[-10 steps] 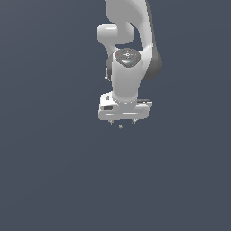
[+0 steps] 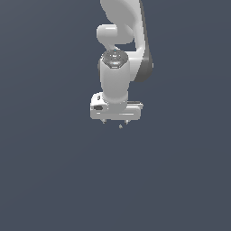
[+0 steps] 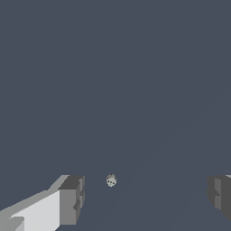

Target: Pick up the object and move it to a goal position.

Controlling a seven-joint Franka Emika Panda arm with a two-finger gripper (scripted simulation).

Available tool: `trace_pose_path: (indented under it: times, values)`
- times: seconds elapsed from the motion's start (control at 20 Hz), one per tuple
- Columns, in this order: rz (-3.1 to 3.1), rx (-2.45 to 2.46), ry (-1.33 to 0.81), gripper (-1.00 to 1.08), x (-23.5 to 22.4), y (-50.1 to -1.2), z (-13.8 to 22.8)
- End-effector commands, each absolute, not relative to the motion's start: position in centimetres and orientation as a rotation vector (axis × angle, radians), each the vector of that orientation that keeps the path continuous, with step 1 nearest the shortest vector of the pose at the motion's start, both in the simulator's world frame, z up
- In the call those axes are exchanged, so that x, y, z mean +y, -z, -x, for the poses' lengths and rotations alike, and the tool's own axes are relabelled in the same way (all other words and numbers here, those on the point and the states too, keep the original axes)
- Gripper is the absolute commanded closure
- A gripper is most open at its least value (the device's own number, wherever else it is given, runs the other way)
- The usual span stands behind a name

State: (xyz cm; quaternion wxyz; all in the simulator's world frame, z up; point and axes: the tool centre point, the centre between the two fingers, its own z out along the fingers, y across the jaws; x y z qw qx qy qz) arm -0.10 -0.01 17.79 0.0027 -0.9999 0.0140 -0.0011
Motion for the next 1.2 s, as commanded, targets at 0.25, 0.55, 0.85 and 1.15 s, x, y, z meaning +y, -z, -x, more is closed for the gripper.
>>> trace_pose_path:
  times: [0.25, 0.55, 0.85, 1.15]
  values:
    - [3.136, 0.060, 0.001, -0.92, -0.5, -17.7, 0.2]
    - [3.140, -0.012, 0.000, -0.92, -0.2, -16.4, 0.8]
    - [3.140, -0.174, -0.001, -0.92, 0.5, -13.5, 2.4]
    - [3.120, -0.416, -0.002, -0.92, 1.7, -9.6, 5.1]
